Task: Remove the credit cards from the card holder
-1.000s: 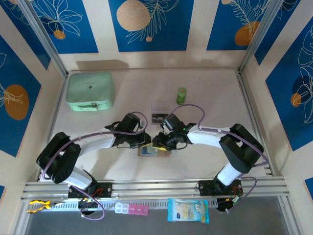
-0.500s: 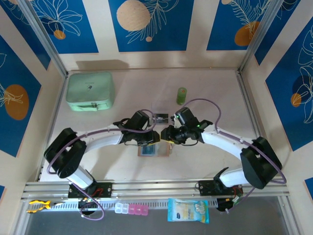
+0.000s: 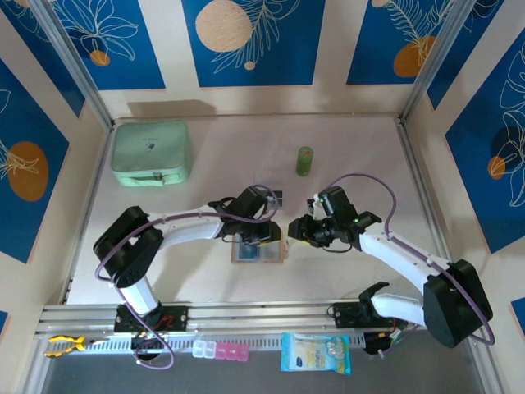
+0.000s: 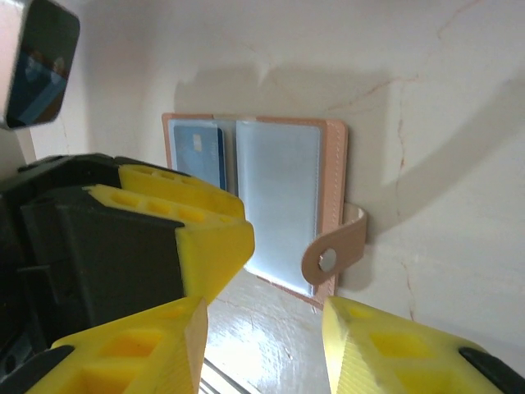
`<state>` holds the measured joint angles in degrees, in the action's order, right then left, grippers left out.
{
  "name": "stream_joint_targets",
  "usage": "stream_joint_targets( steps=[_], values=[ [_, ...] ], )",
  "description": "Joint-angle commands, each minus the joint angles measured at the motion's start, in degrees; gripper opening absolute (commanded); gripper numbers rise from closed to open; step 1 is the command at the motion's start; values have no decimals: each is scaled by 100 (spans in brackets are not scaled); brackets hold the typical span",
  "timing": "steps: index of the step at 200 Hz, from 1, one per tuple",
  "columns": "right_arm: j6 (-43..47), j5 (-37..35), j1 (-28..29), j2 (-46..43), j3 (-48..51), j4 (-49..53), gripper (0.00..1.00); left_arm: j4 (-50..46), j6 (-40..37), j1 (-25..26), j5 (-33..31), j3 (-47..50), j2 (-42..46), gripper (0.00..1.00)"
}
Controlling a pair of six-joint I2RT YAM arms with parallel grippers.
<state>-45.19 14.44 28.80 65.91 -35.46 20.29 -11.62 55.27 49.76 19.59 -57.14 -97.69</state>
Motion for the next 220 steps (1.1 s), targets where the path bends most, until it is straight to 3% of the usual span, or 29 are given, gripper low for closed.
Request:
stream_joint_targets(
  steps=[1, 82, 179, 220],
  values=[
    [-1, 222, -24, -96, 90, 7, 42, -124, 37, 47, -94, -145, -44, 35],
    [-220, 130, 234, 229, -236, -130, 42, 38, -148, -247, -101, 305, 471, 31],
    [-385, -107, 1108, 1861, -1422, -314, 41, 370, -244, -1076, 68, 1513, 1576, 27],
    [-400, -80, 1377, 2557, -1843, -333, 37, 461, -278, -1323, 200, 1896, 1795, 13]
  ],
)
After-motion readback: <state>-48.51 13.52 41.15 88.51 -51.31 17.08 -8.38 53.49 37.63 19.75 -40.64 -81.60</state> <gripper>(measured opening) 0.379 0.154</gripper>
